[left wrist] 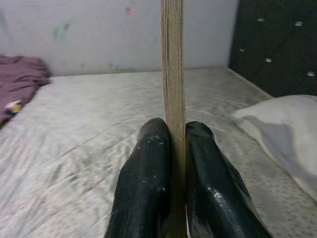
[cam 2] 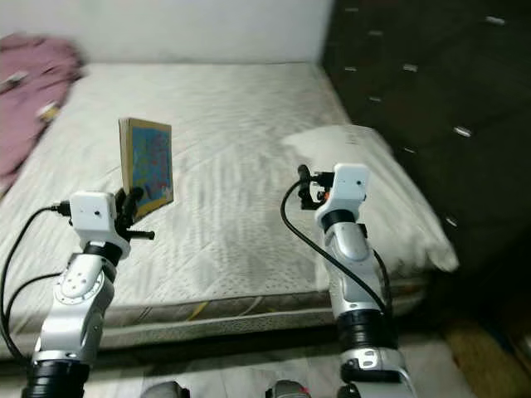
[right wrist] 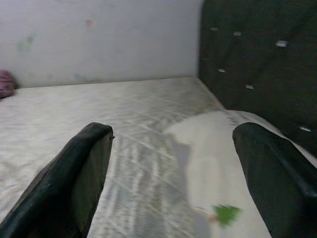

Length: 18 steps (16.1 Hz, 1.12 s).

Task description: Clean up the room

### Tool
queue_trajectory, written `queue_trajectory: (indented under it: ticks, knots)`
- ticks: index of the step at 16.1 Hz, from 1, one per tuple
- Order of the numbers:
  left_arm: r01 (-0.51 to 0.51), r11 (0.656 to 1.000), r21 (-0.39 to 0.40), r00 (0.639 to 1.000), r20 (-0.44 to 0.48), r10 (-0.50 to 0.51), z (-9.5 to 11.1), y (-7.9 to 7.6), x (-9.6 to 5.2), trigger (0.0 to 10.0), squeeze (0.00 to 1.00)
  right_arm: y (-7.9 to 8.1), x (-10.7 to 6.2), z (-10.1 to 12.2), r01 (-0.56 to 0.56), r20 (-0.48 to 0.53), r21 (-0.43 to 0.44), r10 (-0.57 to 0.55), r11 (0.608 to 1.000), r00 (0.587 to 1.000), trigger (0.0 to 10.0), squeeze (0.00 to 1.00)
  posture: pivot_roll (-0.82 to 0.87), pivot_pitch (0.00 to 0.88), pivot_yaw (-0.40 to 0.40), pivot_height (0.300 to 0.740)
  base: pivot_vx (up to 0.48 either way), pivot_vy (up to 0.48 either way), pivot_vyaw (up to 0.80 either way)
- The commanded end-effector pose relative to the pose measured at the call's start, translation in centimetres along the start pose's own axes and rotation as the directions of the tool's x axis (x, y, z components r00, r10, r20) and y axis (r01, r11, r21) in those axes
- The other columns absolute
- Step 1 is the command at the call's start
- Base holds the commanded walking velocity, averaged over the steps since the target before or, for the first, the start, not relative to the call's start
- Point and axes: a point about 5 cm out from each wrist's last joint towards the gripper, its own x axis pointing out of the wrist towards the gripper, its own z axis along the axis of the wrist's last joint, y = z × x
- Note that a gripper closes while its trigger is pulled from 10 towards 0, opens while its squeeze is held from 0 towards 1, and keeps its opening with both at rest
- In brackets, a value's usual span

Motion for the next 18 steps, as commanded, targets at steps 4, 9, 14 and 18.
queue_trajectory:
  ticks: [4, 9, 14, 18]
  knots:
    - [-0.011, 1.0, 0.006, 0.999, 0.045, 0.011, 1.05, 0.2, 0.1, 10.0, 0.0, 0.0, -0.28, -0.41, 0.004, -0.013, 0.002, -0.004, 1.0, 1.0, 10.0, 0.0, -0.01, 0.0, -0.01, 0.74, 0.0, 0.0, -0.16]
    - [0.009, 1.0, 0.003, 0.999, 0.051, -0.009, 1.17, -0.27, 0.27, 10.0, 0.0, 0.14, -0.02, -0.23, -0.005, -0.01, 0.0, 0.005, 1.0, 1.0, 10.0, 0.0, -0.01, 0.0, -0.015, 0.74, 0.0, 0.0, -0.42]
    - [0.012, 1.0, -0.004, 0.998, 0.059, -0.012, 1.35, -0.23, 0.39, 10.0, 0.0, 0.23, 0.08, -0.1, -0.007, -0.006, 0.0, 0.007, 1.0, 1.0, 10.0, 0.0, -0.02, 0.0, -0.009, 0.74, 0.0, 0.0, -0.1]
    - [0.01, 1.0, -0.015, 0.997, 0.075, -0.009, 1.63, -0.28, 0.46, 10.0, 0.0, 0.13, 0.07, -0.09, -0.009, -0.008, -0.007, 0.009, 1.0, 1.0, 10.0, 0.0, -0.02, 0.0, -0.013, 0.74, 0.0, -0.324, 0.0]
